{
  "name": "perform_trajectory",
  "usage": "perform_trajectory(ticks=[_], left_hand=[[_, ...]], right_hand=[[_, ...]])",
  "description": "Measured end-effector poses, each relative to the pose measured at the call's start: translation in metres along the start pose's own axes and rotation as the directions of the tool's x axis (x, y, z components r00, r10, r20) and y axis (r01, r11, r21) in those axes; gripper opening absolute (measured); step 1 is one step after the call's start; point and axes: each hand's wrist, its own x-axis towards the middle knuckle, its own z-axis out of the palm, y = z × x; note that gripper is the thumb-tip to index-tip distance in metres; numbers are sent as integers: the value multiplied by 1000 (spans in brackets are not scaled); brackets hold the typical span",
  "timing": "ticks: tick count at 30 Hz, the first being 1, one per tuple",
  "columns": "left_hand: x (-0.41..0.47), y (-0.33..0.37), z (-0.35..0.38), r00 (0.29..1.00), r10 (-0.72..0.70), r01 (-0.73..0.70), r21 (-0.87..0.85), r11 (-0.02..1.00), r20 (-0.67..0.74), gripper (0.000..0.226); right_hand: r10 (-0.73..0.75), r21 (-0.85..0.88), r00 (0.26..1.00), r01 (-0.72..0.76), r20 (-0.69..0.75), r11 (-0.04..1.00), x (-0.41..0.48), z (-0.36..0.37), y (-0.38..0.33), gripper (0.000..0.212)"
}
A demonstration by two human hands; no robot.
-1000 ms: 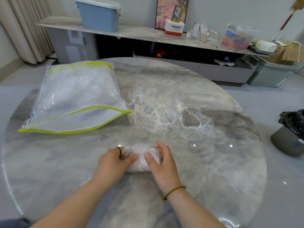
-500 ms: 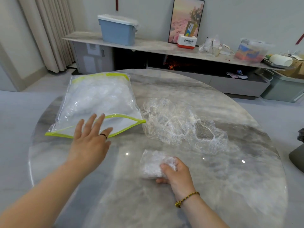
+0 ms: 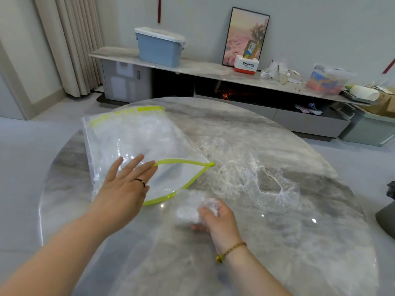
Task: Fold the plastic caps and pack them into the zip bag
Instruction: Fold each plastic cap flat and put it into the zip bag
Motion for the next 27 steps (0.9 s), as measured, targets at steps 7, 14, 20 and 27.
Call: perform_trajectory(ticks=[7, 14, 20, 27], left_hand=[[-2, 0, -4, 999, 24, -20, -177, 984, 23, 53], [-1, -8, 2, 998, 35, -24, -205, 978, 48, 48], [-6, -17, 21, 993, 75, -68, -70, 995, 95, 41], [-3, -4, 34, 985, 110, -113, 15, 993, 133, 49]], right_hand=[[-30, -331, 999, 42, 41, 943, 68, 71, -15, 13], [9, -312, 991, -51, -136, 949, 119, 94, -28, 27], [334, 134, 931, -316, -146, 939, 140, 87, -28, 33], [190, 720, 982, -145, 18, 679, 117, 50, -23, 31]])
